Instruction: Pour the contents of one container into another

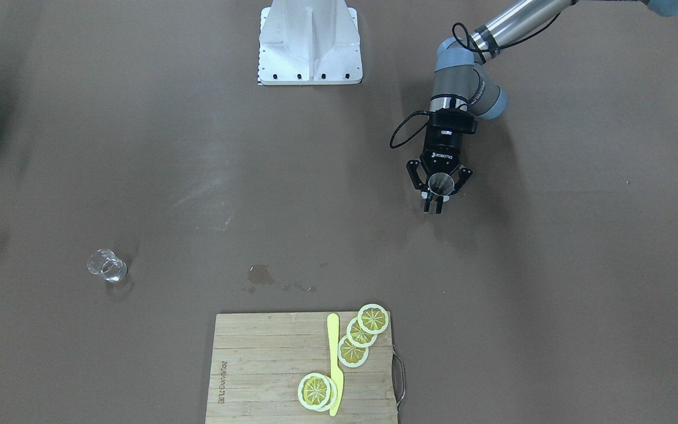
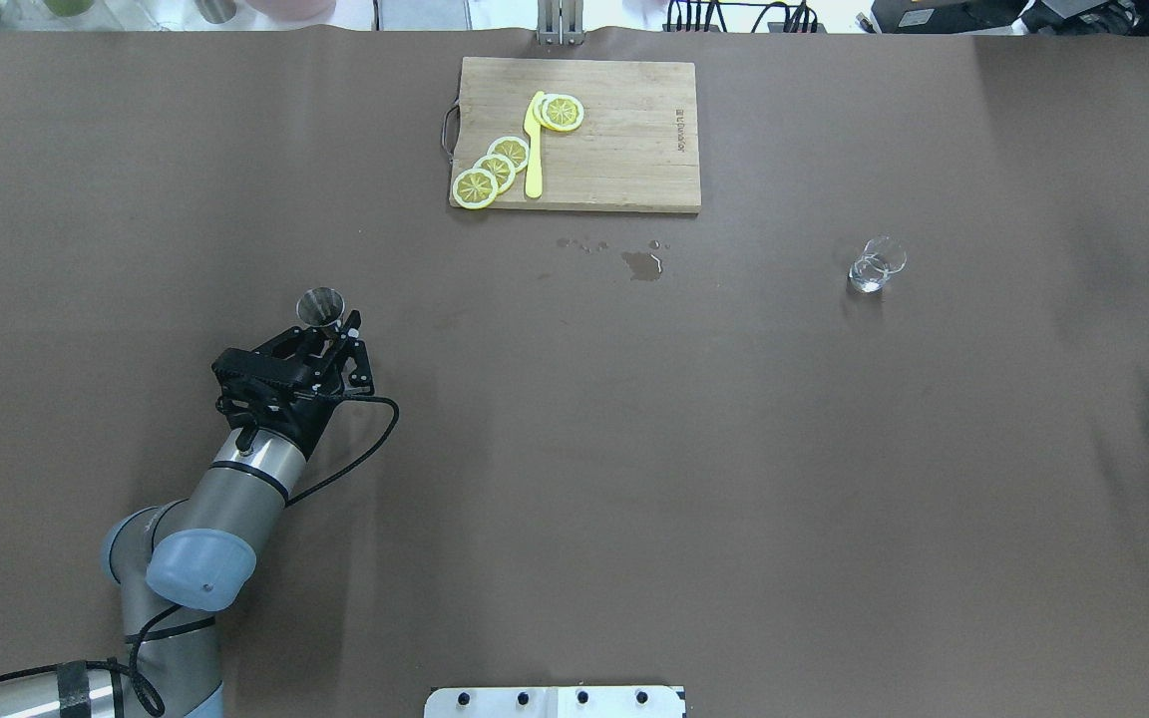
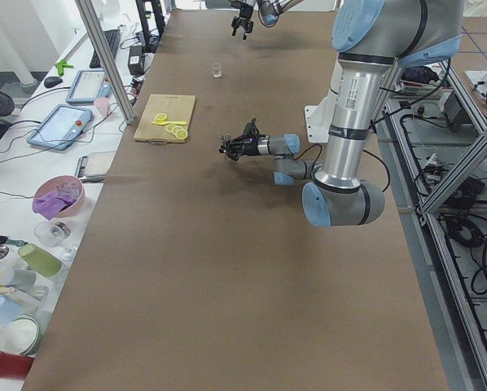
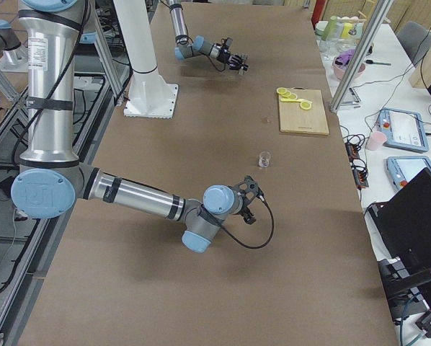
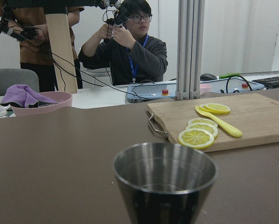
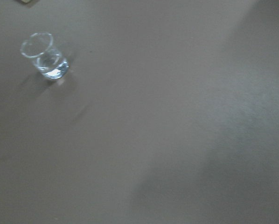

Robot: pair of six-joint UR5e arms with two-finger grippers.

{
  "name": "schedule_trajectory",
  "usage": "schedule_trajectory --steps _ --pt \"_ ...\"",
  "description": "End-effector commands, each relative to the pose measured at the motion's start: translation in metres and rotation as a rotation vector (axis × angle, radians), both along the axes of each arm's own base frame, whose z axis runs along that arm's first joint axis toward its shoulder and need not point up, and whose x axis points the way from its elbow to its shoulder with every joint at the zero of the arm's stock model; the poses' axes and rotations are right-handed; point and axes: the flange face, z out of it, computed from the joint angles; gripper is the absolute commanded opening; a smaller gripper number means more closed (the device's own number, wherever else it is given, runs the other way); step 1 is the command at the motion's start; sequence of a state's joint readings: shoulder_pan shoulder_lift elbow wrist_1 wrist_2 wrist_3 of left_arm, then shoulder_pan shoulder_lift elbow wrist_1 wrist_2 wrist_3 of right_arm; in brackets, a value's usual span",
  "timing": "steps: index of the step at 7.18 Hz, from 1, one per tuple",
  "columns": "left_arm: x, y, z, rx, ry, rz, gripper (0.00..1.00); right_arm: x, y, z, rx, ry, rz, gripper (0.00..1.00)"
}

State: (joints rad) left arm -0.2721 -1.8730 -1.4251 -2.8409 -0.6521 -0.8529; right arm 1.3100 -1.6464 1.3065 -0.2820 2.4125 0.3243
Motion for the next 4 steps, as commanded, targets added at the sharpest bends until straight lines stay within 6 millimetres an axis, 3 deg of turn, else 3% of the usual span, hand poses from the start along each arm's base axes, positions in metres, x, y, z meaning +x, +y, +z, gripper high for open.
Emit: schedule_trajectory --steps 1,2,4 --pt "0.0 0.0 0.0 0.0 0.0 0.0 0.2 0.042 -0.015 0.02 -0.233 0.064 0.108 1.0" --pt "0.0 0.0 0.0 0.0 0.0 0.0 0.24 0.059 -0.015 0.031 -0.352 0.091 0.147 1.0" --pt "0.0 0.0 0.0 0.0 0.0 0.0 0.27 0.067 -0.01 0.05 -0.473 0.137 0.181 1.0"
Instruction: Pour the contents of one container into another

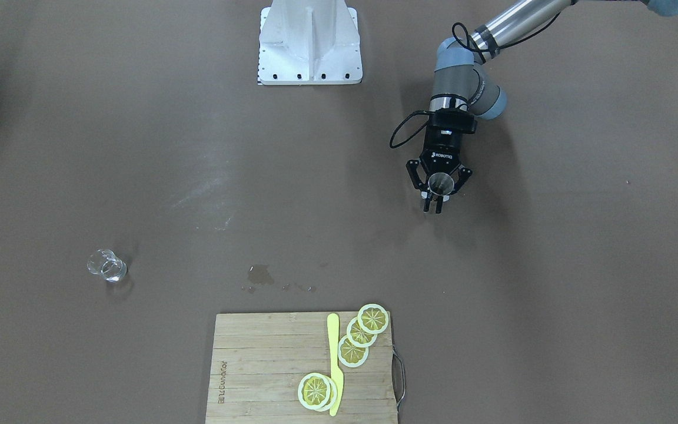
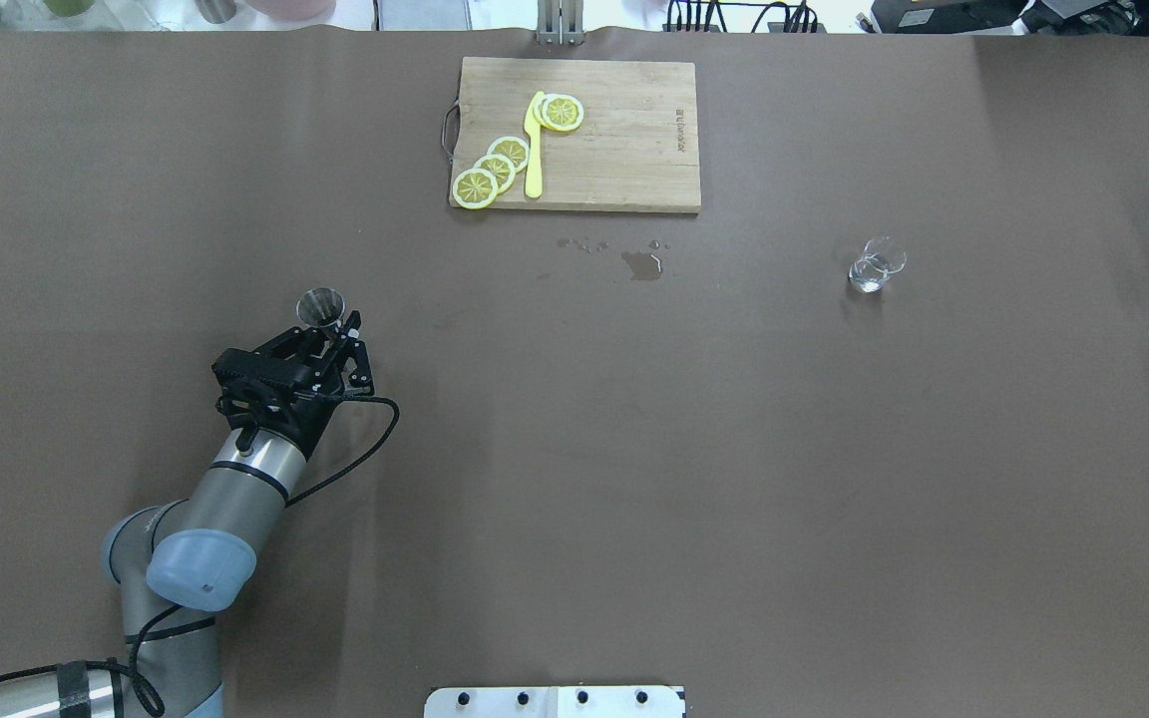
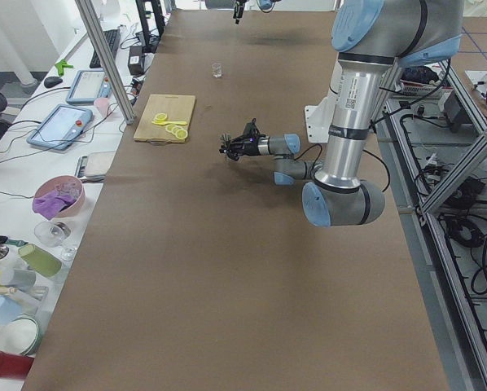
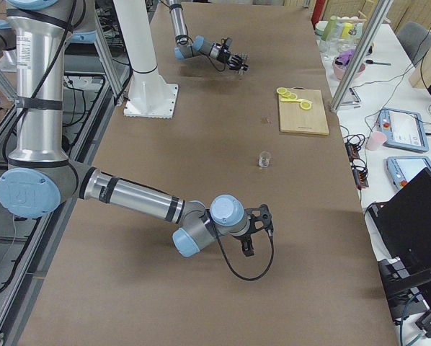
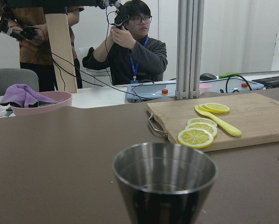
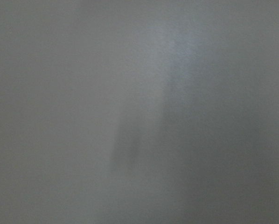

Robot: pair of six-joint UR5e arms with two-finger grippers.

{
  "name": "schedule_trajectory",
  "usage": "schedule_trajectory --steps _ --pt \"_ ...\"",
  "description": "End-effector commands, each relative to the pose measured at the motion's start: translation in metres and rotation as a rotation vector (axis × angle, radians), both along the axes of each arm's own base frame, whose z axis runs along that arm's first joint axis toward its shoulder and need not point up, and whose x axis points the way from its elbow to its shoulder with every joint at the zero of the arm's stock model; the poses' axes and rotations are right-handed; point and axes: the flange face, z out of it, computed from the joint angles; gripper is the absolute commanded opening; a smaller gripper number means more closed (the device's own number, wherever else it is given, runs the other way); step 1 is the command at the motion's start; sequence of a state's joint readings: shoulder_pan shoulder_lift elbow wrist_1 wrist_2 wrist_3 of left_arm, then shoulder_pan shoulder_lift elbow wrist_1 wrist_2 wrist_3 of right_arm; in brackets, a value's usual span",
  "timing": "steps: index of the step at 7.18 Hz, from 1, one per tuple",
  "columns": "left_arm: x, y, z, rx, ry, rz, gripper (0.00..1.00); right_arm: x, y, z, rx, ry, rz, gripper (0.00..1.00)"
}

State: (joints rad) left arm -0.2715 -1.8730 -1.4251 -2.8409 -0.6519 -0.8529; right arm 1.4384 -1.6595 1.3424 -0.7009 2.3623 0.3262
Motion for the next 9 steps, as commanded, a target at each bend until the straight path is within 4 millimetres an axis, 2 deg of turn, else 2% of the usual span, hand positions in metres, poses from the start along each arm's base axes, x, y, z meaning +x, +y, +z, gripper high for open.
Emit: schedule_trajectory --steps 1,2,3,4,6,9 --pt "0.0 0.0 0.0 0.0 0.0 0.0 0.28 0.004 -0.005 0.002 -0.179 0.02 0.019 1.0" --pt "0.0 0.0 -0.001 0.0 0.001 0.002 0.35 0.004 -0.01 -0.033 -0.303 0.032 0.022 1.0" --pt "0.0 0.0 0.0 0.0 0.0 0.002 0.37 0.002 -0.025 -0.08 -0.39 0.044 0.022 1.0" --pt "0.0 0.0 0.0 0.0 0.0 0.0 0.39 0.0 -0.041 -0.098 -0.432 0.046 0.021 1.0" --pt "0.0 0.0 0.0 0.0 0.0 0.0 0.39 -0.011 -0.047 -0.107 -0.43 0.037 -0.003 1.0" --pt "0.001 0.002 -0.001 0.001 0.003 0.0 0.41 -0.015 -0.035 -0.089 -0.45 0.052 -0.022 1.0"
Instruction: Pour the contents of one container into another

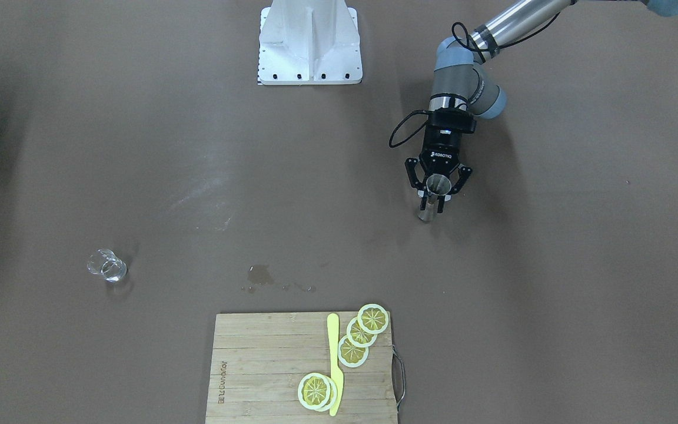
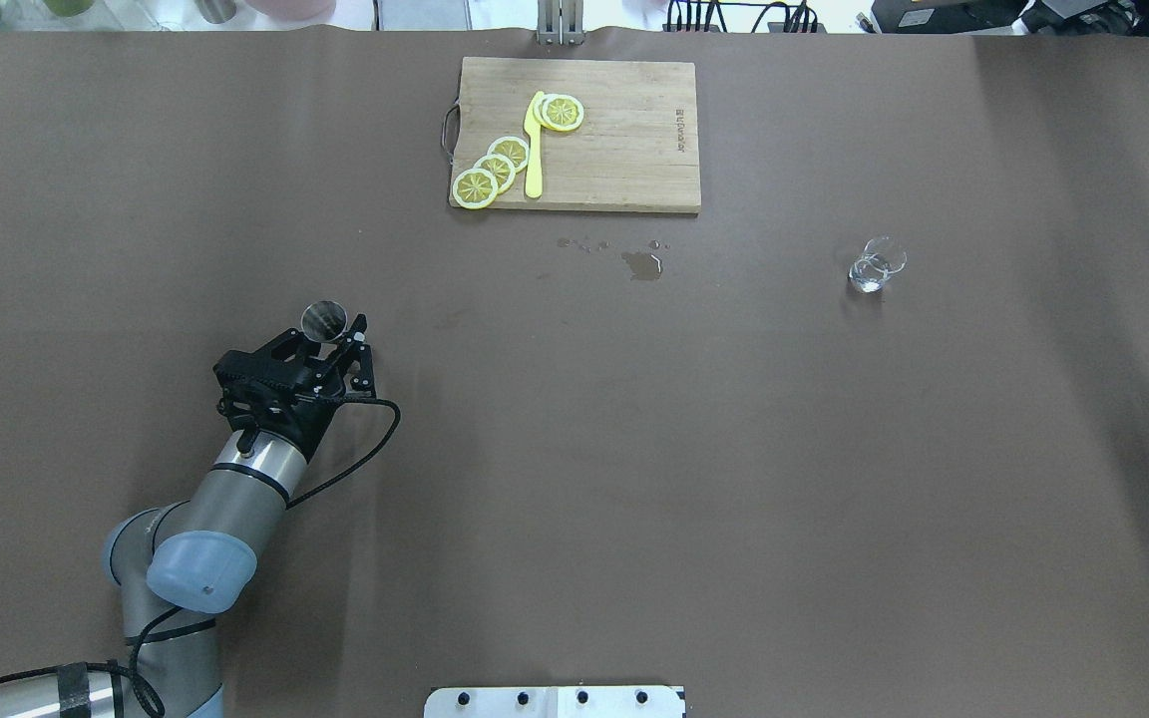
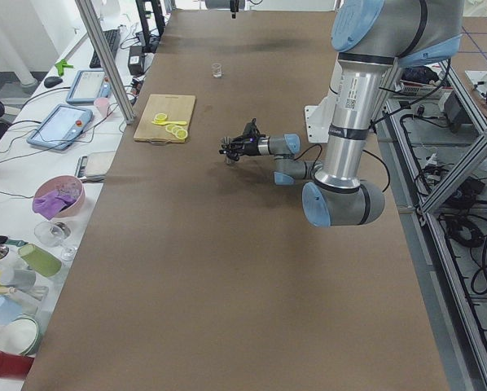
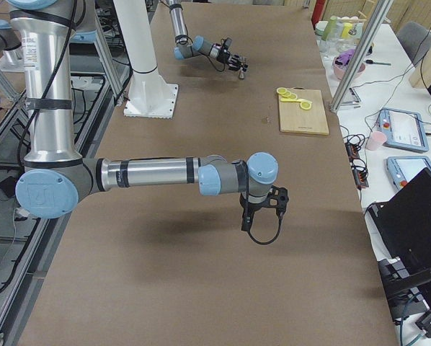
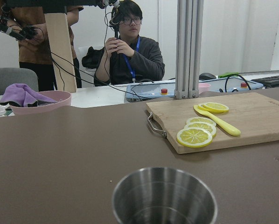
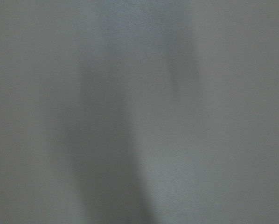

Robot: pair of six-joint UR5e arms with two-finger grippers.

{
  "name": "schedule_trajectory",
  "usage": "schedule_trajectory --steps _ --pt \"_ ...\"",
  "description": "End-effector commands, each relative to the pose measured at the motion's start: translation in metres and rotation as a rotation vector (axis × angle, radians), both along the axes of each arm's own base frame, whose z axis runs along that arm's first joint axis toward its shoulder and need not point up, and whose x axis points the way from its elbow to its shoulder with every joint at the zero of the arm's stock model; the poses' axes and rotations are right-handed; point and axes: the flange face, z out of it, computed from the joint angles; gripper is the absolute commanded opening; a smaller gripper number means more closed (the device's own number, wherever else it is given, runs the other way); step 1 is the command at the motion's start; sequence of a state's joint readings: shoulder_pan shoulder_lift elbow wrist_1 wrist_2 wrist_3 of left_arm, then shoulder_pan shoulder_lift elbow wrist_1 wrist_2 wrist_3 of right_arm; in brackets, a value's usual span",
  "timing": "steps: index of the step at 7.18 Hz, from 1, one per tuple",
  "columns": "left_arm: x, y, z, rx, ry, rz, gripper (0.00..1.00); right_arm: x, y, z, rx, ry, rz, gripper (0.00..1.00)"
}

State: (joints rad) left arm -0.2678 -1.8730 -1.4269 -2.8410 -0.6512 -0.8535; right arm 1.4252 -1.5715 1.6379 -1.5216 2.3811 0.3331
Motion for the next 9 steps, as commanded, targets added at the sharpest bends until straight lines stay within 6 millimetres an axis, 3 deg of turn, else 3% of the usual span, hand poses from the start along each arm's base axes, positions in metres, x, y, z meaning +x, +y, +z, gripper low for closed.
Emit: schedule_trajectory --steps 1,2,7,8,9 --pt "-0.0004 0.0004 -0.0013 0.001 0.002 -0.003 0.43 -0.009 0.0033 0.0075 -0.005 0.02 -0.023 1.0" --pt "-0.0004 0.0004 -0.0013 0.001 0.002 -0.003 0.5 -0.0084 0.0044 0.0072 -0.002 0.026 -0.022 1.0" --pt "-0.0006 0.0005 -0.002 0.002 0.003 -0.003 0.63 -0.0119 0.0094 0.0106 -0.04 0.035 -0.03 1.0" --pt "-0.0007 0.0005 -0.002 0.002 0.003 -0.003 0.68 -0.0107 0.0107 0.0123 -0.042 0.038 -0.029 1.0" --pt "-0.0007 0.0005 -0.002 0.002 0.003 -0.003 0.82 -0.0119 0.0104 0.0132 -0.036 0.053 -0.034 1.0"
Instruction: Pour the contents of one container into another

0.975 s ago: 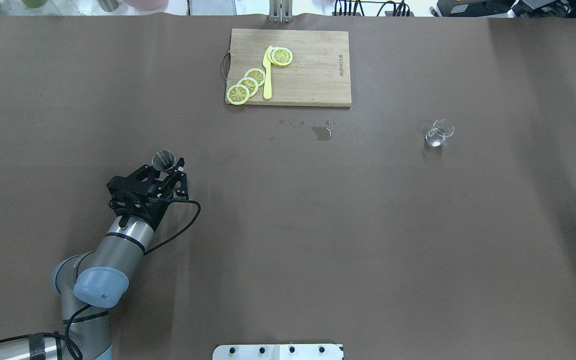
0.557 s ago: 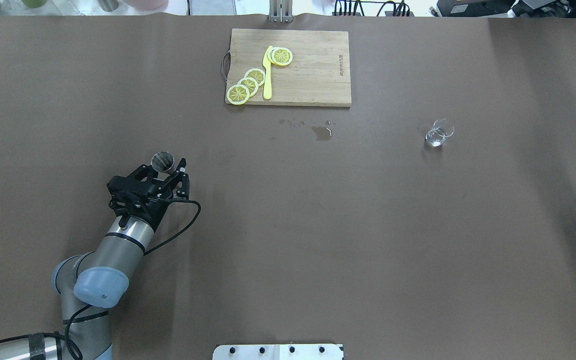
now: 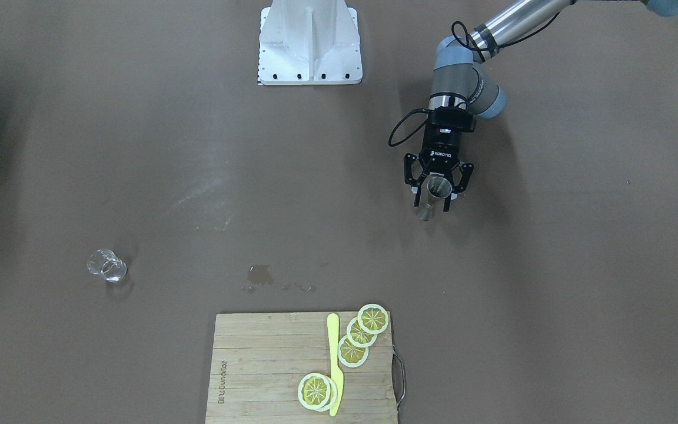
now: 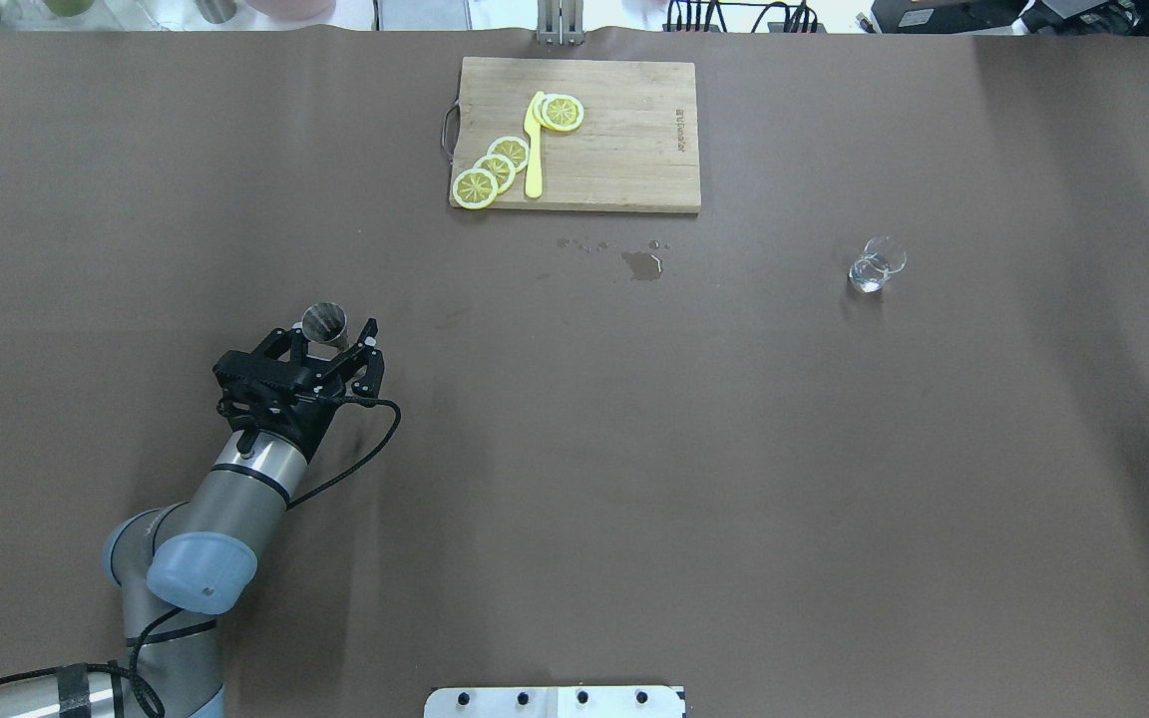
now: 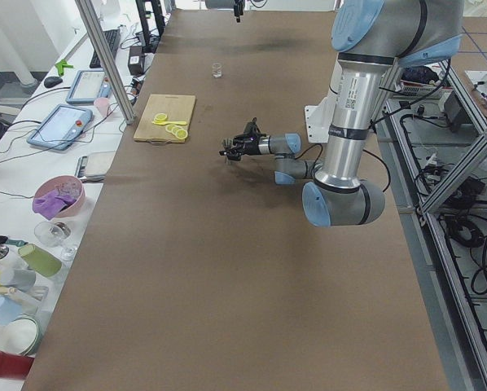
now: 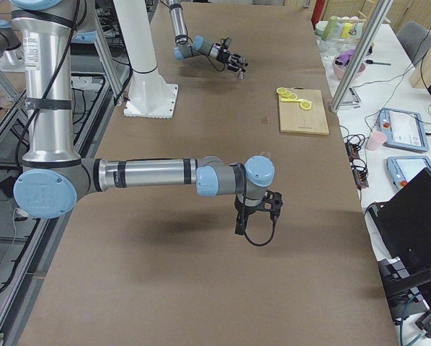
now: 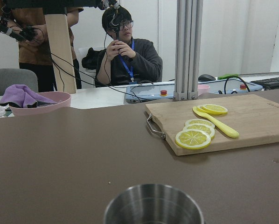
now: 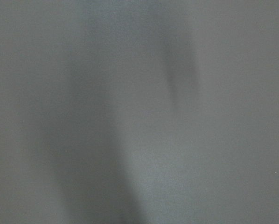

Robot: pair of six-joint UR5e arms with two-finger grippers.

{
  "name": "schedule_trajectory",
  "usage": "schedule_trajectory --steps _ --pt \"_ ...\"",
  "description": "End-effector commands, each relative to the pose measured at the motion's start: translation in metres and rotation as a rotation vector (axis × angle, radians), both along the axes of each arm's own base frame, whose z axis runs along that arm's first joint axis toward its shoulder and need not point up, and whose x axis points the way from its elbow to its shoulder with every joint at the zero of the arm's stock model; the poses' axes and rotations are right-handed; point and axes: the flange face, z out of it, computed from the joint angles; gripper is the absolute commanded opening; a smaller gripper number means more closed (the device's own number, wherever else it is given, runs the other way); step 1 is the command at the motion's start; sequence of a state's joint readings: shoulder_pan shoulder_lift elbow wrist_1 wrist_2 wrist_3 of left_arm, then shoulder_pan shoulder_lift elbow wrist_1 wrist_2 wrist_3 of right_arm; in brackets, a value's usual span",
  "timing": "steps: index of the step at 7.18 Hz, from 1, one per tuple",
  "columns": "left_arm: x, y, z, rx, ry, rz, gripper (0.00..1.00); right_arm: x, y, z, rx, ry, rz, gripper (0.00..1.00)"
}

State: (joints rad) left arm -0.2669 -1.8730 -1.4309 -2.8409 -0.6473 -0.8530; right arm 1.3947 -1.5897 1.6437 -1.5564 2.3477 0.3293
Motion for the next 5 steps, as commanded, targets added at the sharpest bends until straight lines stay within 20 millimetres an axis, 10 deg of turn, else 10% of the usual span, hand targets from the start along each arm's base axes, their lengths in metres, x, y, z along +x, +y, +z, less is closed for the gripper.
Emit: schedule_trajectory --steps 1,5 --pt "0.0 0.0 -0.0001 0.0 0.0 0.0 0.95 0.0014 -0.0002 0.0031 0.009 0.041 -0.004 1.0" --pt "-0.0033 0.0009 -0.0016 0.002 0.006 0.0 0.97 -0.0062 -0.0042 0.0067 0.019 0.08 -0.014 1.0"
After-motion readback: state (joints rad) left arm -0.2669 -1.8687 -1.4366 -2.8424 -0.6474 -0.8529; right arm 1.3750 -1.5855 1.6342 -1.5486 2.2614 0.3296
